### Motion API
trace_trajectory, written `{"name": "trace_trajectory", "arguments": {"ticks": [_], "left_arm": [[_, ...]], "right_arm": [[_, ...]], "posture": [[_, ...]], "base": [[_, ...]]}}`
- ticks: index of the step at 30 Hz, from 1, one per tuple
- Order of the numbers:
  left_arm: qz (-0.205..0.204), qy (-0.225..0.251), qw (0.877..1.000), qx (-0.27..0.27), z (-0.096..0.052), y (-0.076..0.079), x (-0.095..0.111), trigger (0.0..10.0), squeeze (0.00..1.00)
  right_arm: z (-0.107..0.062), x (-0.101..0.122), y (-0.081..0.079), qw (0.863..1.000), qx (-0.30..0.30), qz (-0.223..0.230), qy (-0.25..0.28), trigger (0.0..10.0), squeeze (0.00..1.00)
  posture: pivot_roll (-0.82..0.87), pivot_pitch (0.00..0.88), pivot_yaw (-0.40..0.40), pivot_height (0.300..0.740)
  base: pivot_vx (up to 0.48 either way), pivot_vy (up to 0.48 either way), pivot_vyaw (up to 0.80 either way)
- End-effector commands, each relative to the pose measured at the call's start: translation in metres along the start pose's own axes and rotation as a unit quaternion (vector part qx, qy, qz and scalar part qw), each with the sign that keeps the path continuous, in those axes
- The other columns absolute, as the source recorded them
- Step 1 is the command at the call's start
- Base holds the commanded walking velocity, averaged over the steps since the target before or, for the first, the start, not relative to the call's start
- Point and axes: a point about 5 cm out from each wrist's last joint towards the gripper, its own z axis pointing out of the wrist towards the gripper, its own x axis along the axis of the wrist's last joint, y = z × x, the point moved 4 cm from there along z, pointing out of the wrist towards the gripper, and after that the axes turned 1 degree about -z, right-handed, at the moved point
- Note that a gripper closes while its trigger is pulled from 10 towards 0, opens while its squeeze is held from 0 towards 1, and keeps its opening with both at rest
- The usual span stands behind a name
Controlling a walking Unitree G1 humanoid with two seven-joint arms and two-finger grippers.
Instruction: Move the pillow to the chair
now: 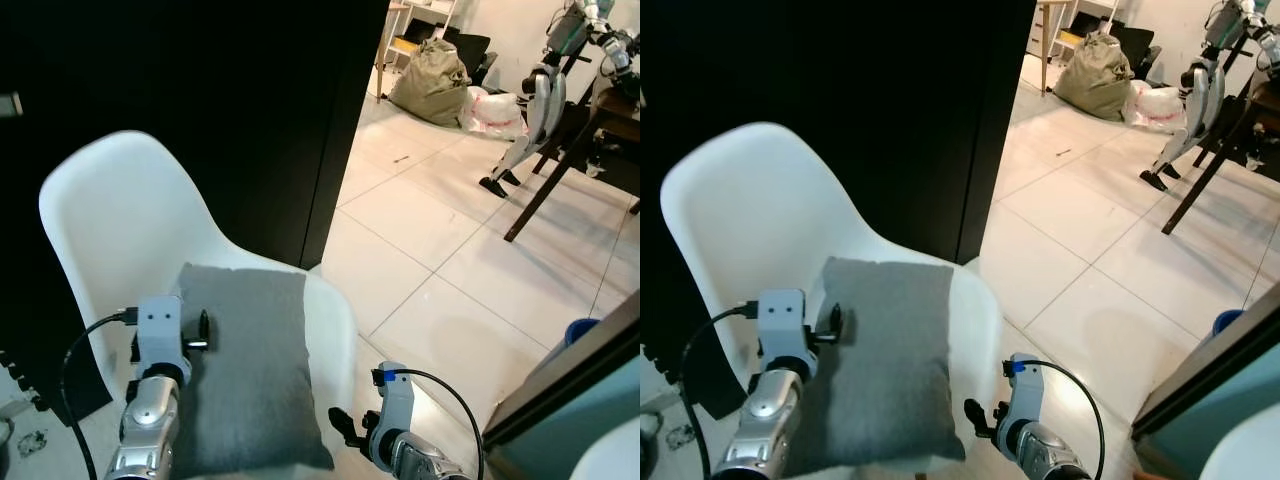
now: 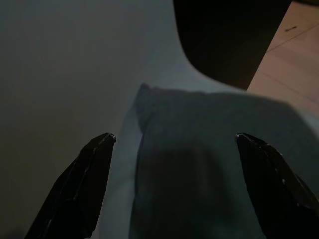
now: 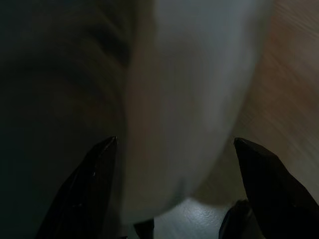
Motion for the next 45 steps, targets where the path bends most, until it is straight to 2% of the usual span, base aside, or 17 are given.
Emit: {"name": "trace_trajectory", "arguments": {"ticks": [1, 9, 14, 15, 16, 18, 19, 20, 21, 22, 23, 25, 29, 30, 33, 38, 45], "left_arm": [[-0.01, -0.01, 1.0, -0.023, -0.004, 0.012, -0.004, 10.0, 0.0], [-0.02, -0.019, 0.999, -0.046, -0.006, 0.021, -0.007, 10.0, 0.0], [-0.042, -0.047, 0.993, -0.103, -0.016, 0.036, -0.022, 10.0, 0.0], [-0.052, -0.07, 0.984, -0.154, -0.028, 0.048, -0.033, 10.0, 0.0], [-0.052, -0.07, 0.984, -0.154, -0.028, 0.048, -0.033, 10.0, 0.0], [-0.065, -0.118, 0.972, -0.194, -0.048, 0.052, -0.059, 10.0, 0.0], [-0.065, -0.118, 0.972, -0.194, -0.048, 0.052, -0.059, 10.0, 0.0], [-0.067, -0.143, 0.969, -0.192, -0.057, 0.048, -0.072, 10.0, 0.0], [-0.067, -0.143, 0.969, -0.192, -0.057, 0.048, -0.072, 10.0, 0.0], [-0.071, -0.169, 0.966, -0.181, -0.064, 0.042, -0.086, 10.0, 0.0], [-0.071, -0.169, 0.966, -0.181, -0.064, 0.042, -0.086, 10.0, 0.0], [-0.082, -0.218, 0.96, -0.156, -0.078, 0.031, -0.11, 10.0, 0.0], [-0.095, -0.269, 0.95, -0.127, -0.096, 0.019, -0.133, 10.0, 0.0], [-0.11, -0.297, 0.943, -0.106, -0.108, 0.011, -0.145, 10.0, 0.0], [-0.121, -0.316, 0.937, -0.088, -0.116, 0.004, -0.153, 10.0, 0.0], [-0.152, -0.365, 0.918, -0.022, -0.141, -0.017, -0.174, 10.0, 0.0], [-0.167, -0.394, 0.904, 0.005, -0.155, -0.023, -0.185, 10.0, 0.0]], "right_arm": [[-0.003, -0.005, 0.007, 1.0, -0.011, 0.005, -0.006, 10.0, 0.0], [-0.005, -0.009, 0.013, 1.0, -0.025, 0.004, -0.013, 10.0, 0.0], [-0.007, -0.013, 0.017, 0.999, -0.034, 0.003, -0.019, 10.0, 0.0], [-0.008, -0.015, 0.019, 0.999, -0.039, 0.004, -0.02, 10.0, 0.0], [-0.008, -0.015, 0.019, 0.999, -0.039, 0.004, -0.02, 10.0, 0.0], [-0.011, -0.02, 0.026, 0.998, -0.061, 0.003, -0.027, 10.0, 0.0], [-0.011, -0.02, 0.026, 0.998, -0.061, 0.003, -0.027, 10.0, 0.0], [-0.011, -0.022, 0.028, 0.997, -0.07, -0.001, -0.029, 10.0, 0.0], [-0.011, -0.022, 0.028, 0.997, -0.07, -0.001, -0.029, 10.0, 0.0], [-0.012, -0.023, 0.03, 0.997, -0.076, -0.005, -0.03, 10.0, 0.0], [-0.012, -0.023, 0.03, 0.997, -0.076, -0.005, -0.03, 10.0, 0.0], [-0.014, -0.028, 0.033, 0.995, -0.087, -0.016, -0.04, 10.0, 0.0], [-0.016, -0.034, 0.036, 0.994, -0.095, -0.029, -0.052, 10.0, 0.0], [-0.018, -0.039, 0.039, 0.992, -0.1, -0.04, -0.062, 10.0, 0.0], [-0.019, -0.042, 0.04, 0.991, -0.104, -0.047, -0.07, 10.0, 0.0], [-0.023, -0.052, 0.044, 0.988, -0.112, -0.064, -0.089, 10.0, 0.0], [-0.023, -0.054, 0.044, 0.986, -0.113, -0.075, -0.095, 10.0, 0.0]], "posture": [[0.27, 0.0, -0.176, 0.671], [0.27, 0.0, -0.175, 0.701], [0.26, 0.0, -0.17, 0.721], [0.26, 0.0, -0.167, 0.731], [0.26, 0.0, -0.167, 0.731], [0.26, 0.0, -0.162, 0.74], [0.26, 0.0, -0.162, 0.74], [0.26, 0.0, -0.162, 0.74], [0.26, 0.0, -0.162, 0.74], [0.26, 0.0, -0.16, 0.74], [0.26, 0.0, -0.16, 0.74], [0.26, 0.0, -0.159, 0.74], [0.26, 0.0, -0.159, 0.74], [0.26, 0.0, -0.16, 0.74], [0.26, 0.0, -0.16, 0.74], [0.27, 0.0, -0.163, 0.74], [0.27, 0.0, -0.16, 0.74]], "base": [[0.0, 0.0, 0.0], [0.0, 0.0, 0.0], [0.0, 0.0, 0.0], [0.0, 0.0, 0.0], [0.0, 0.0, 0.0], [0.0, 0.0, 0.0], [0.0, 0.0, 0.0], [0.0, 0.0, 0.0], [0.0, 0.0, 0.0], [0.0, 0.0, 0.0], [0.0, 0.0, 0.0], [0.0, 0.0, 0.0], [0.0, 0.0, 0.0], [-0.247, 0.0, 0.0], [-0.259, 0.0, 0.0], [-0.316, 0.0, 0.0], [-0.357, 0.0, 0.0]]}}
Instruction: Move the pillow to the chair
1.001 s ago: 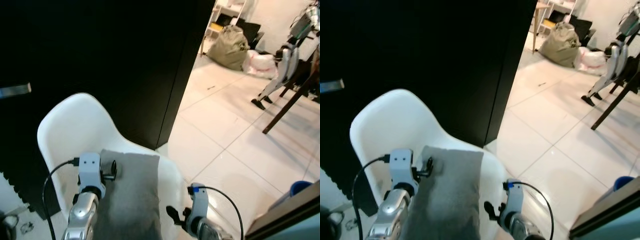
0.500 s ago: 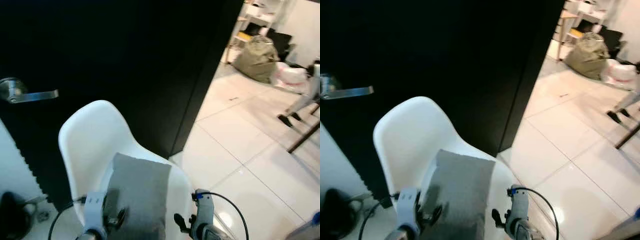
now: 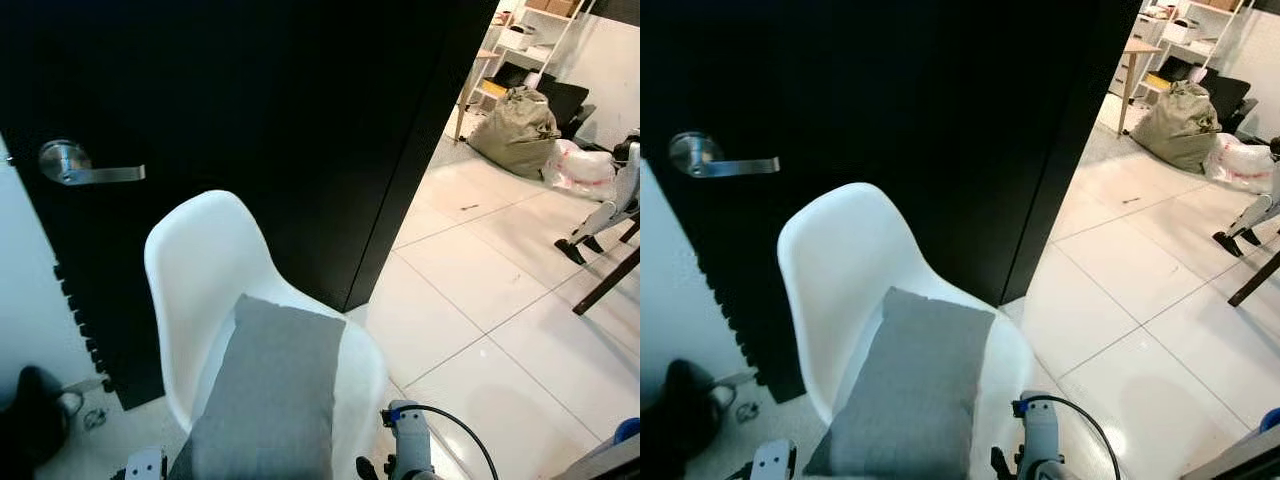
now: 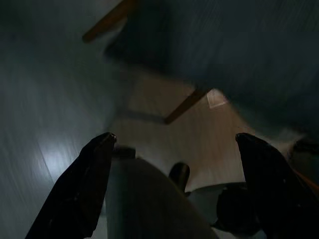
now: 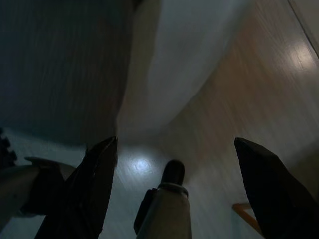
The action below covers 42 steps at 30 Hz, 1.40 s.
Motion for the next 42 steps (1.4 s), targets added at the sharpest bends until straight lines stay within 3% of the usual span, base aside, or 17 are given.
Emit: {"name": "trace_trajectory", "arguments": {"ticks": [1, 16, 26, 35, 42], "left_arm": [[-0.011, -0.022, 1.0, 0.009, -0.003, -0.003, -0.012, 10.0, 0.0], [-0.042, -0.08, 0.995, 0.042, -0.011, -0.012, -0.039, 10.0, 0.0], [-0.046, -0.094, 0.993, 0.051, -0.011, -0.013, -0.043, 10.0, 0.0], [-0.028, -0.113, 0.987, 0.107, -0.014, -0.025, -0.047, 10.0, 0.0], [-0.025, -0.119, 0.988, 0.093, -0.011, -0.016, -0.048, 10.0, 0.0]], "right_arm": [[-0.001, -0.005, 0.004, 1.0, -0.008, -0.001, -0.01, 10.0, 0.0], [-0.001, -0.014, 0.002, 0.998, -0.009, -0.054, -0.035, 10.0, 0.0], [-0.002, -0.016, 0.005, 0.996, -0.011, -0.076, -0.043, 10.0, 0.0], [-0.003, -0.022, 0.006, 0.99, -0.011, -0.121, -0.066, 10.0, 0.0], [-0.003, -0.03, 0.003, 0.987, -0.005, -0.139, -0.084, 10.0, 0.0]], "posture": [[0.27, 0.0, -0.16, 0.74], [0.27, 0.0, -0.161, 0.74], [0.27, 0.0, -0.168, 0.74], [0.27, 0.0, -0.169, 0.74], [0.26, 0.0, -0.165, 0.74]], "base": [[-0.36, 0.0, 0.0], [-0.361, 0.0, 0.0], [-0.347, 0.0, 0.0], [0.0, 0.0, 0.0], [0.0, 0.0, 0.0]]}}
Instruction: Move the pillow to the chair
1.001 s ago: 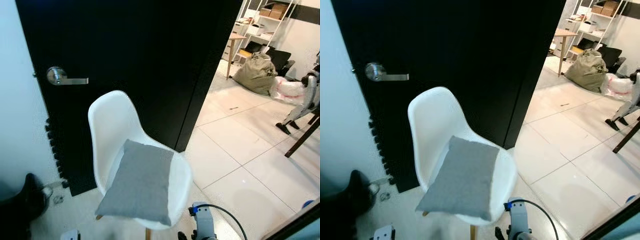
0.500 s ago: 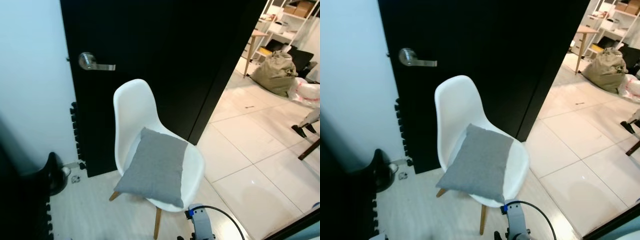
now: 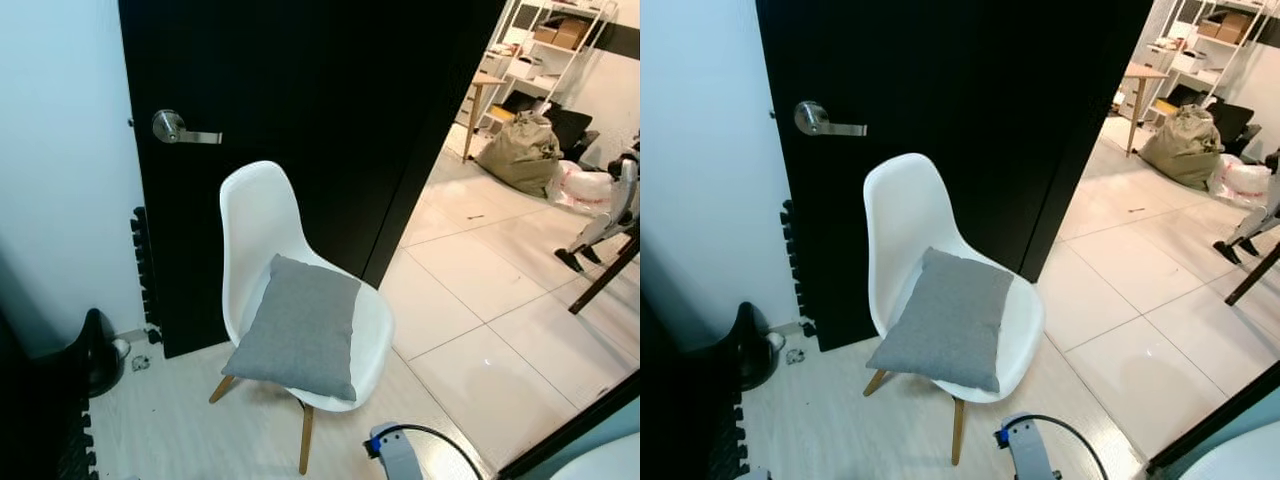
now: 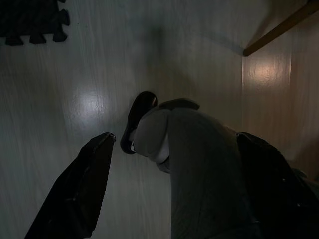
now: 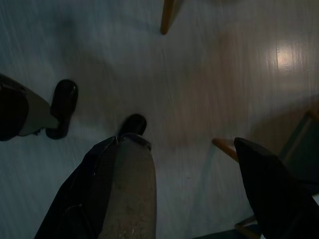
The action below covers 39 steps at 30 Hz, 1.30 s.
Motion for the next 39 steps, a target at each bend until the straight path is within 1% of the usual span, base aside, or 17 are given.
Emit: {"name": "trace_trajectory", "arguments": {"ticks": [1, 2, 3, 6, 7, 8, 14, 19, 21, 23, 24, 26, 27, 31, 32, 33, 39], "left_arm": [[-0.03, -0.024, 0.999, -0.025, 0.0, 0.017, -0.014, 10.0, 0.0], [-0.03, -0.024, 0.999, -0.025, 0.0, 0.017, -0.014, 10.0, 0.0], [-0.049, -0.017, 0.998, -0.028, 0.001, 0.019, -0.011, 10.0, 0.0], [-0.132, 0.011, 0.991, -0.032, 0.003, 0.018, 0.005, 10.0, 0.0], [-0.132, 0.011, 0.991, -0.032, 0.003, 0.018, 0.005, 10.0, 0.0], [-0.168, 0.03, 0.984, -0.045, 0.005, 0.019, 0.018, 10.0, 0.0], [-0.186, 0.048, 0.98, -0.055, 0.006, 0.018, 0.032, 10.0, 0.0], [-0.181, 0.048, 0.98, -0.06, 0.006, 0.02, 0.032, 10.0, 0.0], [-0.083, 0.017, 0.993, -0.076, 0.006, 0.035, 0.016, 10.0, 0.0], [0.013, -0.01, 0.994, -0.105, 0.004, 0.051, 0.001, 10.0, 0.0], [0.013, -0.01, 0.994, -0.105, 0.004, 0.051, 0.001, 10.0, 0.0], [0.058, -0.02, 0.991, -0.117, 0.003, 0.058, -0.005, 10.0, 0.0], [0.064, -0.019, 0.991, -0.116, 0.003, 0.058, -0.004, 10.0, 0.0], [0.078, -0.021, 0.99, -0.117, 0.004, 0.057, -0.003, 10.0, 0.0], [0.108, -0.031, 0.986, -0.125, 0.003, 0.057, -0.005, 10.0, 0.0], [0.115, -0.035, 0.984, -0.128, 0.003, 0.058, -0.006, 10.0, 0.0], [0.119, -0.035, 0.984, -0.128, 0.003, 0.06, -0.006, 10.0, 0.0]], "right_arm": [[0.0, 0.002, 0.002, 0.998, -0.001, 0.06, 0.006, 10.0, 0.0], [0.0, 0.002, 0.002, 0.998, -0.001, 0.06, 0.006, 10.0, 0.0], [0.0, 0.005, 0.001, 0.996, 0.002, 0.093, 0.014, 10.0, 0.0], [0.0, 0.014, 0.005, 0.981, 0.0, 0.19, 0.035, 10.0, 0.0], [0.0, 0.014, 0.005, 0.981, 0.0, 0.19, 0.035, 10.0, 0.0], [-0.001, 0.017, 0.007, 0.975, 0.003, 0.218, 0.04, 10.0, 0.0], [-0.001, 0.02, 0.007, 0.971, 0.005, 0.236, 0.043, 10.0, 0.0], [0.0, 0.017, 0.005, 0.976, 0.009, 0.216, 0.035, 10.0, 0.0], [0.0, -0.003, 0.0, 0.995, 0.01, 0.103, -0.01, 10.0, 0.0], [-0.001, -0.02, -0.002, 0.999, 0.015, 0.008, -0.043, 10.0, 0.0], [-0.001, -0.02, -0.002, 0.999, 0.015, 0.008, -0.043, 10.0, 0.0], [-0.003, -0.032, -0.003, 0.996, 0.021, -0.05, -0.067, 10.0, 0.0], [-0.003, -0.035, -0.003, 0.995, 0.022, -0.061, -0.074, 10.0, 0.0], [-0.004, -0.038, -0.002, 0.995, 0.021, -0.055, -0.076, 10.0, 0.0], [-0.004, -0.038, 0.002, 0.997, 0.014, -0.039, -0.072, 10.0, 0.0], [-0.005, -0.037, 0.004, 0.997, 0.011, -0.034, -0.069, 10.0, 0.0], [-0.005, -0.033, 0.009, 0.997, 0.006, -0.042, -0.066, 10.0, 0.0]], "posture": [[0.26, 0.0, -0.166, 0.74], [0.26, 0.0, -0.166, 0.74], [0.26, 0.0, -0.166, 0.74], [0.26, 0.0, -0.168, 0.74], [0.26, 0.0, -0.168, 0.74], [0.27, 0.0, -0.17, 0.74], [0.27, 0.0, -0.179, 0.74], [0.27, 0.0, -0.179, 0.74], [0.27, 0.0, -0.175, 0.74], [0.27, 0.0, -0.171, 0.74], [0.27, 0.0, -0.171, 0.74], [0.26, 0.0, -0.169, 0.74], [0.26, 0.0, -0.167, 0.74], [0.26, 0.0, -0.162, 0.74], [0.23, 0.0, -0.143, 0.74], [0.23, 0.0, -0.143, 0.74], [0.22, 0.0, -0.134, 0.74]], "base": [[0.0, 0.0, 0.0], [0.0, 0.0, 0.0], [0.0, 0.0, 0.0], [0.0, 0.0, 0.0], [0.0, 0.0, 0.0], [0.0, 0.0, 0.0], [0.0, 0.0, 0.0], [0.0, 0.0, 0.0], [0.0, 0.0, 0.0], [0.0, 0.0, 0.0], [0.0, 0.0, 0.0], [0.0, 0.0, 0.0], [0.0, 0.0, 0.0], [0.0, 0.0, 0.0], [0.0, 0.0, 0.0], [0.0, 0.0, 0.0], [0.0, 0.0, -0.32]]}}
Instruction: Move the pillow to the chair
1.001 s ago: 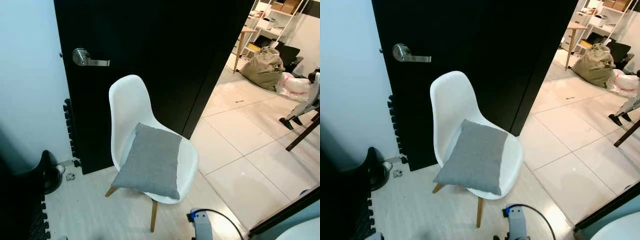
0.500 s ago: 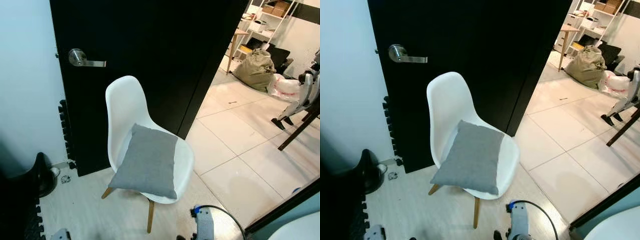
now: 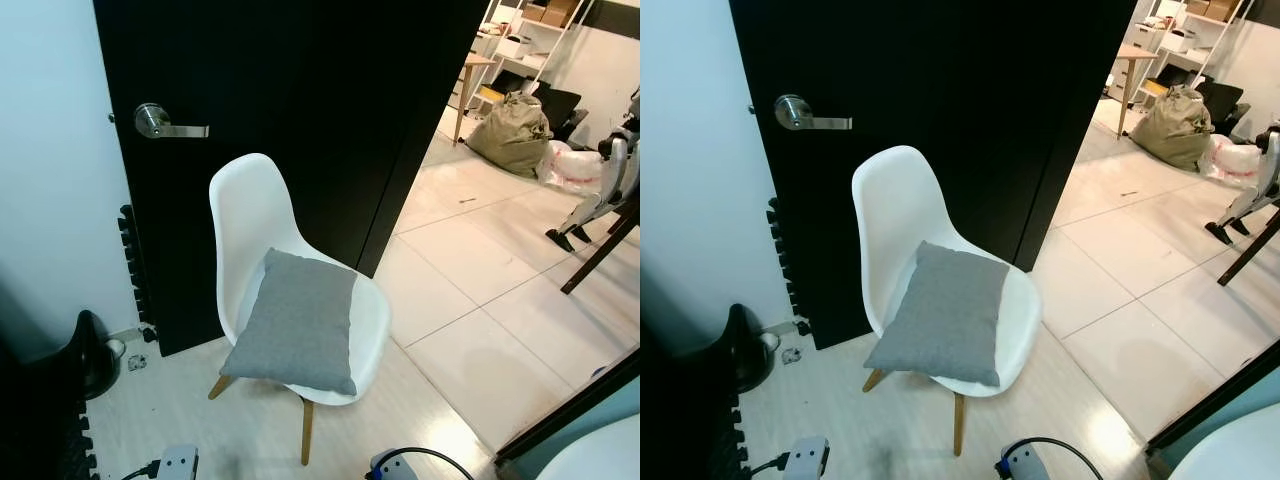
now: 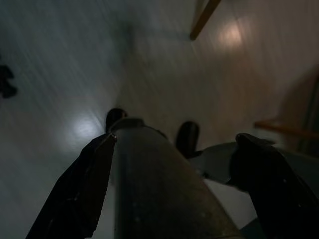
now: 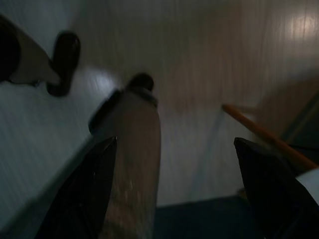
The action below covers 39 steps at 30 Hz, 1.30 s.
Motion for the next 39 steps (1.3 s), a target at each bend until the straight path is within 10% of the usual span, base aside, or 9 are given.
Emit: {"name": "trace_trajectory", "arguments": {"ticks": [1, 39], "left_arm": [[0.008, -0.034, 0.999, -0.009, -0.002, 0.006, -0.018, 10.0, 0.0], [0.095, -0.031, 0.995, -0.02, 0.001, 0.005, -0.003, 10.0, 0.0]], "right_arm": [[-0.001, -0.004, 0.007, 1.0, -0.009, 0.001, -0.005, 10.0, 0.0], [0.001, 0.002, -0.003, 1.0, -0.015, 0.021, 0.015, 10.0, 0.0]], "posture": [[0.22, 0.0, -0.134, 0.74], [0.17, 0.0, -0.01, 0.74]], "base": [[0.0, 0.0, -0.73], [0.0, 0.0, -0.73]]}}
